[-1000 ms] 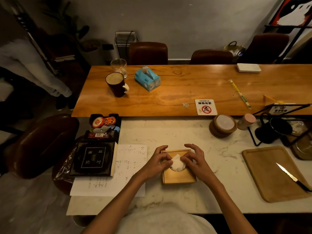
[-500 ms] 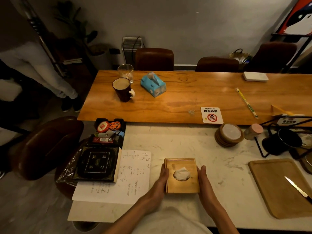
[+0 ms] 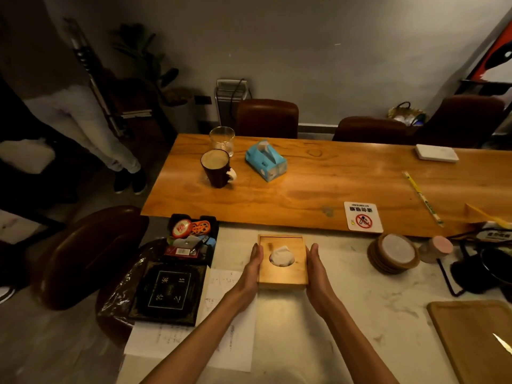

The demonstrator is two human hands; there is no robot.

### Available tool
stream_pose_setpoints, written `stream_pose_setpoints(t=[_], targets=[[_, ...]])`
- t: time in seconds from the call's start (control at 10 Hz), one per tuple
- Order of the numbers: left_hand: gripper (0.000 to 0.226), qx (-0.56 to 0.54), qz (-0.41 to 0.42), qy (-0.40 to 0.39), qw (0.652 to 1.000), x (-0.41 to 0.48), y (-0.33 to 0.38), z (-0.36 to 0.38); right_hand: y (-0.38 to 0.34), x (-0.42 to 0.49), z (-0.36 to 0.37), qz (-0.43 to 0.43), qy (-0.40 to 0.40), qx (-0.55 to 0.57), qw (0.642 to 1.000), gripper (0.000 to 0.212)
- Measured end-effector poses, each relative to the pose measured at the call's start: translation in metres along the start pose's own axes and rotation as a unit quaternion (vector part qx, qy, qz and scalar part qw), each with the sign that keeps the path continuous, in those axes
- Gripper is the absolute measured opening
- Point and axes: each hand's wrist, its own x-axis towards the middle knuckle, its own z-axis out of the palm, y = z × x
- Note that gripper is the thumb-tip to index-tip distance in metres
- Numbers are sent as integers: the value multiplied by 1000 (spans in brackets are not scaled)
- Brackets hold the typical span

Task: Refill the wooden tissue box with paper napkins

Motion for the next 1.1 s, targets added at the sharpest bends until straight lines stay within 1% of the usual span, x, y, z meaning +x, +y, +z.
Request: stream_pose_setpoints(t=[0.2,0.3,0.4,0.5,0.6,0.7,0.8,0.9,1.0,1.1], targets=[[55,-34,-26,-13,999,15,-6,-19,12,21,11,28,9,4,1000,62],[58,-14,-28,11,999,23,0,-25,10,30,17,28,9,-6,1000,62],[74,9,-34,32,999,34,8,-35,4,40,29,25,-7,-9,1000,63],[88,39,-43,32,998,44,16,-46,1,51,39,19,-24,-5,1000,63],[106,34,-41,33,998,50,24,-55,-3,59,47,19,-29,1,999,62],[106,36,-42,26,998,52,28,-56,-3,65,50,22,-26,-1,999,60],[92,47,-35,32,998,50,34,-54,-4,69,50,20,-22,-1,1000,63],[82,85,-43,38,995,43,47,-51,-15,62,52,26,-25,7,999,67],[77,145,-18,49,988,31,48,-47,-19,47,41,16,-40,-21,999,66],[58,281,17,117,952,8,43,-46,-17,29,18,0,7,-126,992,61]])
